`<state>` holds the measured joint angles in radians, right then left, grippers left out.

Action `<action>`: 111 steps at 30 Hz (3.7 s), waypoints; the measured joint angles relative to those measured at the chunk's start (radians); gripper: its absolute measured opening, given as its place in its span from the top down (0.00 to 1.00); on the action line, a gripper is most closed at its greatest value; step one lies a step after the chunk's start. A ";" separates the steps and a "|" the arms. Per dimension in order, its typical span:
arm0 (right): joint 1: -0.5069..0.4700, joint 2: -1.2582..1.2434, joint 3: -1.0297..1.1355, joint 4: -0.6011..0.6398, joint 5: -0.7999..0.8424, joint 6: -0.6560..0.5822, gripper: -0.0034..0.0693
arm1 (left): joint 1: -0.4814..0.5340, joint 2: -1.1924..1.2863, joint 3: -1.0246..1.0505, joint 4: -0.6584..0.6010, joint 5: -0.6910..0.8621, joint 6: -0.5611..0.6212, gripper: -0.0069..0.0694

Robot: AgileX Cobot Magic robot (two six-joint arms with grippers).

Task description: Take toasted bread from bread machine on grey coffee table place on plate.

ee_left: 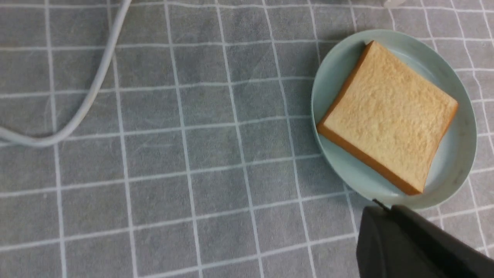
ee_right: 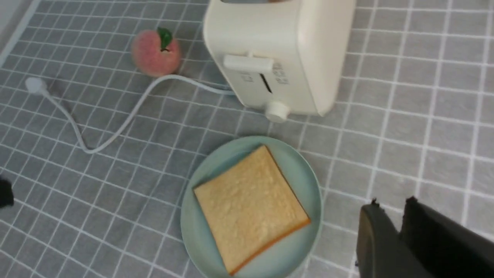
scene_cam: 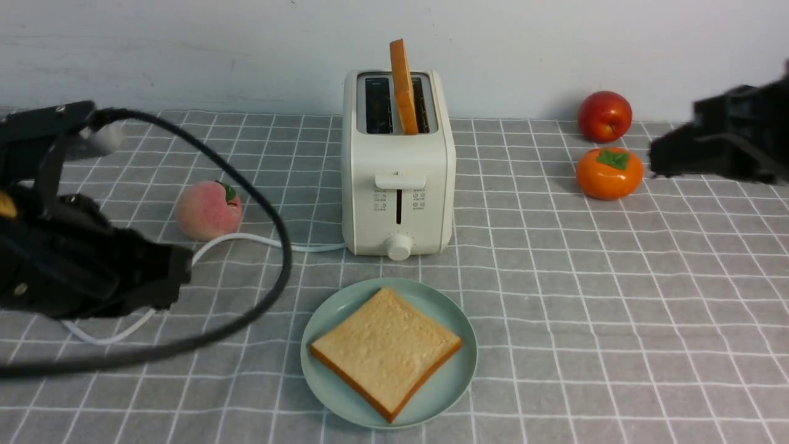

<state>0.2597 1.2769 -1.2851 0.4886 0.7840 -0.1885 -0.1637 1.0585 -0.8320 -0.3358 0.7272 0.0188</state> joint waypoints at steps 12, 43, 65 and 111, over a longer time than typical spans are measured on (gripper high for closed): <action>0.229 0.544 -0.474 -0.286 -0.222 0.003 0.35 | 0.000 -0.329 0.193 -0.064 -0.021 -0.002 0.93; 0.219 0.476 -0.820 -0.464 0.100 0.065 0.81 | 0.000 -0.418 0.197 -0.008 0.061 -0.002 0.93; 0.106 0.600 -0.146 0.593 0.216 -0.485 0.81 | 0.000 -0.418 0.197 -0.003 0.003 -0.002 0.93; -0.063 -0.725 0.325 -0.319 -0.093 0.089 0.95 | 0.000 -0.418 0.197 -0.009 0.001 -0.002 0.93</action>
<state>0.1969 0.5514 -0.9598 0.1699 0.6911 -0.0993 -0.1637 0.6401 -0.6349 -0.3453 0.7283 0.0165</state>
